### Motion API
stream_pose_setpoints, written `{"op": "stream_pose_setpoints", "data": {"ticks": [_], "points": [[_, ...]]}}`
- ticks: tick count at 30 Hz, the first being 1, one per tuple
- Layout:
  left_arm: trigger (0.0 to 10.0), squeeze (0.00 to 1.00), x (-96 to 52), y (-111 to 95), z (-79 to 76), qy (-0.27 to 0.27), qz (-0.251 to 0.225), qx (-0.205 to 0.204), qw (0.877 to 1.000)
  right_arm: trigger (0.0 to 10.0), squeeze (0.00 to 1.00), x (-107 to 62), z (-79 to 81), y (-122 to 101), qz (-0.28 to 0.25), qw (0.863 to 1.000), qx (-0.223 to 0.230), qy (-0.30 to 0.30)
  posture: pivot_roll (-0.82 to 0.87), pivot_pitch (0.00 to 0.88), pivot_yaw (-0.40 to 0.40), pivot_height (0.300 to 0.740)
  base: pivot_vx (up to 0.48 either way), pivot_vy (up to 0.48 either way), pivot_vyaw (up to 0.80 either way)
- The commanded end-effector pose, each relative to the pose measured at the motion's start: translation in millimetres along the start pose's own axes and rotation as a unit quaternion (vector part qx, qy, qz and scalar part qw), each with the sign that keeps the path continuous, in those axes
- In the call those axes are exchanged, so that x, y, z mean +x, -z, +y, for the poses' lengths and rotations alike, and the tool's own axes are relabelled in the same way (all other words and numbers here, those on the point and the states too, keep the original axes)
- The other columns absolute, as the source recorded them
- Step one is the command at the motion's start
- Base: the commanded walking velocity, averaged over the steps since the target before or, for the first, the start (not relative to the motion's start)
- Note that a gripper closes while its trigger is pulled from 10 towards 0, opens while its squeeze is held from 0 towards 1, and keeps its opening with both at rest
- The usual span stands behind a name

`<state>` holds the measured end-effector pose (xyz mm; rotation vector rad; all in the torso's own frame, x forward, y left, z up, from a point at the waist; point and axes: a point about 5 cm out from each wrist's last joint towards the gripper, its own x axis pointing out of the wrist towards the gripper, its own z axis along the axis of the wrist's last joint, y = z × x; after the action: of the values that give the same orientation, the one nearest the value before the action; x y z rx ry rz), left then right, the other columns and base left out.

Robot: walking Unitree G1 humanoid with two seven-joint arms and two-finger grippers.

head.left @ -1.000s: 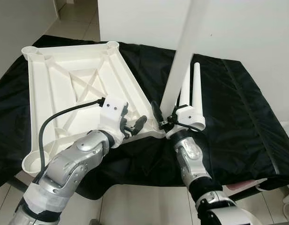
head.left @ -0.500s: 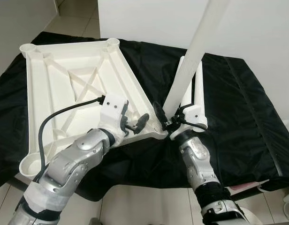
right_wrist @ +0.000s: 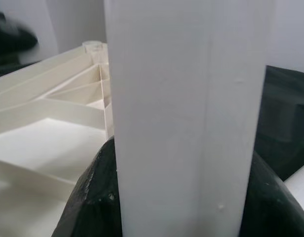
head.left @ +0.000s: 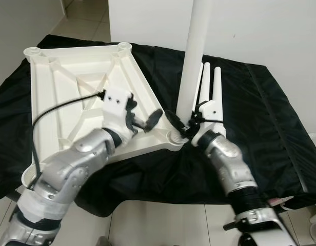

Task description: Building children table

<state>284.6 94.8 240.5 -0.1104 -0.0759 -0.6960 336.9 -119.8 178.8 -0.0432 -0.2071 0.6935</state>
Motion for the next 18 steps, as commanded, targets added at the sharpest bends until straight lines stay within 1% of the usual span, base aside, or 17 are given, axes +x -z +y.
{"op": "stream_pose_setpoints", "data": {"ticks": [1, 2, 4, 5, 7, 8, 11, 13, 14, 15, 16, 18], "points": [[10.0, 0.0, -5.0, -8, -29.5, 0.254, -0.018, -0.004, 0.967, 10.0, 0.0, 1.9, 4.4, -1, 0.008, 1.0, -0.007, -0.027, 0.12, 0.066, -0.094, 0.74, 0.0, 0.0, 0.0], [10.0, 0.0, -5.0, -8, -29.5, 0.254, -0.018, -0.004, 0.967, 10.0, 0.0, 1.9, 4.4, -1, 0.008, 1.0, -0.007, -0.027, 0.12, 0.066, -0.094, 0.74, 0.0, 0.0, 0.0], [10.0, 0.0, -4.0, -13, -32.0, 0.279, -0.025, -0.021, 0.96, 10.0, 0.0, -0.2, 9.0, -1, 0.017, 0.998, -0.018, -0.06, 0.12, 0.06, -0.09, 0.74, 0.0, 0.0, 0.0], [10.0, 0.0, -4.0, -13, -32.0, 0.279, -0.025, -0.021, 0.96, 10.0, 0.0, -0.2, 9.0, -1, 0.017, 0.998, -0.018, -0.06, 0.12, 0.06, -0.09, 0.74, 0.0, 0.0, 0.0], [10.0, 0.0, -4.0, -21, -35.6, 0.314, -0.036, -0.036, 0.948, 10.0, 0.0, -2.5, 17.7, -4, 0.023, 0.994, -0.015, -0.103, 0.12, 0.055, -0.085, 0.74, 0.0, 0.0, 0.0], [10.0, 0.0, -3.6, -23, -36.3, 0.323, -0.039, -0.04, 0.945, 10.0, 0.0, -3.0, 20.4, -5, 0.022, 0.993, -0.014, -0.114, 0.11, 0.052, -0.084, 0.74, 0.0, 0.0, 0.0], [10.0, 0.0, -2.8, -24, -36.9, 0.332, -0.041, -0.044, 0.941, 10.0, 0.0, -3.5, 23.0, -6, 0.022, 0.992, -0.007, -0.125, 0.11, 0.051, -0.082, 0.74, 0.0, 0.0, 0.0], [10.0, 0.0, -3.0, -27, -39.8, 0.356, -0.044, -0.052, 0.932, 10.0, 0.0, -4.4, 26.0, -7, 0.019, 0.991, 0.004, -0.133, 0.11, 0.048, -0.079, 0.74, 0.0, 0.0, 0.0], [10.0, 0.0, -4.3, -30, -41.6, 0.373, -0.049, -0.067, 0.924, 10.0, 0.0, -5.2, 26.8, -7, 0.02, 0.991, 0.007, -0.135, 0.11, 0.044, -0.074, 0.74, 0.0, 0.0, 0.0], [10.0, 0.0, -4.3, -30, -41.6, 0.373, -0.049, -0.067, 0.924, 10.0, 0.0, -5.2, 26.8, -7, 0.02, 0.991, 0.007, -0.135, 0.11, 0.044, -0.074, 0.74, 0.0, 0.0, 0.0], [10.0, 0.0, -5.8, -32, -43.2, 0.386, -0.054, -0.078, 0.917, 10.0, 0.0, -6.0, 27.2, -7, 0.021, 0.991, 0.008, -0.136, 0.11, 0.044, -0.074, 0.74, 0.0, 0.0, 0.0], [10.0, 0.0, -7.1, -36, -44.0, 0.4, -0.061, -0.091, 0.91, 10.0, 0.0, -6.3, 27.5, -7, 0.023, 0.99, 0.008, -0.137, 0.1, 0.04, -0.065, 0.74, 0.0, 0.0, 0.0]]}}
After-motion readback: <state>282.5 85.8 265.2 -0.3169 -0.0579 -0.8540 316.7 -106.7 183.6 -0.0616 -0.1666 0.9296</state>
